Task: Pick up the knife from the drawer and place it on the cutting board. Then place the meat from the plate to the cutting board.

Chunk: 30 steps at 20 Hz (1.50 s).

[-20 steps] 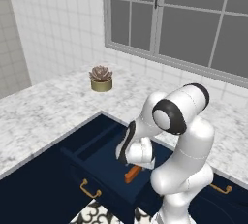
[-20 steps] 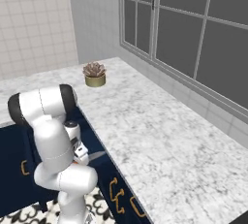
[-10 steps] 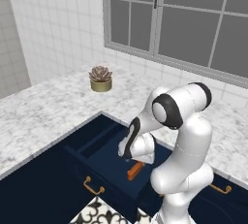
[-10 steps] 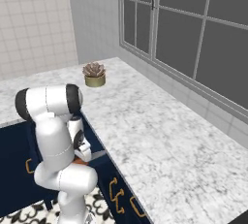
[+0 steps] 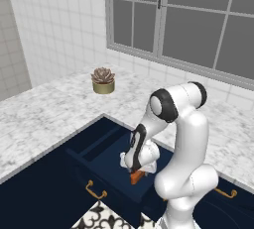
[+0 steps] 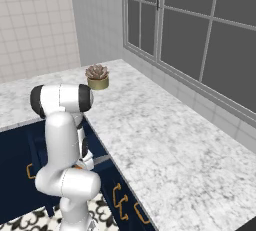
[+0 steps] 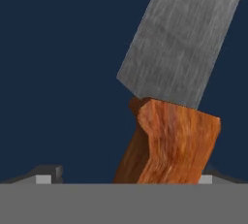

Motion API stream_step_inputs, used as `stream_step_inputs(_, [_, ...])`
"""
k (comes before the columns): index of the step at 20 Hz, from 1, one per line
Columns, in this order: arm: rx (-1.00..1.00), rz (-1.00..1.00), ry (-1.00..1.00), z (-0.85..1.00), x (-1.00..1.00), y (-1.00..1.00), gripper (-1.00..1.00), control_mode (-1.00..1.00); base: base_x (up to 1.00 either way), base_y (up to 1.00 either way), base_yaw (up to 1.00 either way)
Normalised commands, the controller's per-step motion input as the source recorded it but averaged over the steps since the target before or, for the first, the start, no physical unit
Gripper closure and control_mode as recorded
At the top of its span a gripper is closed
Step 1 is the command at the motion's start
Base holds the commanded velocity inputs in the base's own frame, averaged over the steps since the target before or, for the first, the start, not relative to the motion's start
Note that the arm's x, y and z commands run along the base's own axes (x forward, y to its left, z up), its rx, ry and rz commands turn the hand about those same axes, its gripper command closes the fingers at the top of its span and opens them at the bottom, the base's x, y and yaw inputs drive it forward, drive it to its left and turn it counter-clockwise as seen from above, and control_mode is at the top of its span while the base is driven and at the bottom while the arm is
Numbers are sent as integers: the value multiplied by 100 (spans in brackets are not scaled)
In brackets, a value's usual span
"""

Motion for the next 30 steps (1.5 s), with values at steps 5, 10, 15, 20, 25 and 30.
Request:
stream_step_inputs(5, [-2, 0, 0, -53, 0, 18, -100, -100, 0, 0, 0])
stream_step_inputs(10, [0, 0, 12, -48, -16, 42, 100, -100, 0, 0, 0])
stream_step_inputs(15, [0, 0, 3, 1, -21, 20, 100, -100, 0, 0, 0])
stream_step_inputs(20, [0, 0, -5, 67, -26, 10, 100, -100, 0, 0, 0])
stream_step_inputs(25, [0, 0, -1, 87, -35, 23, 100, -100, 0, 0, 0])
stream_step_inputs(30, [0, 0, 0, 100, -14, 51, 100, -100, 0, 0, 0])
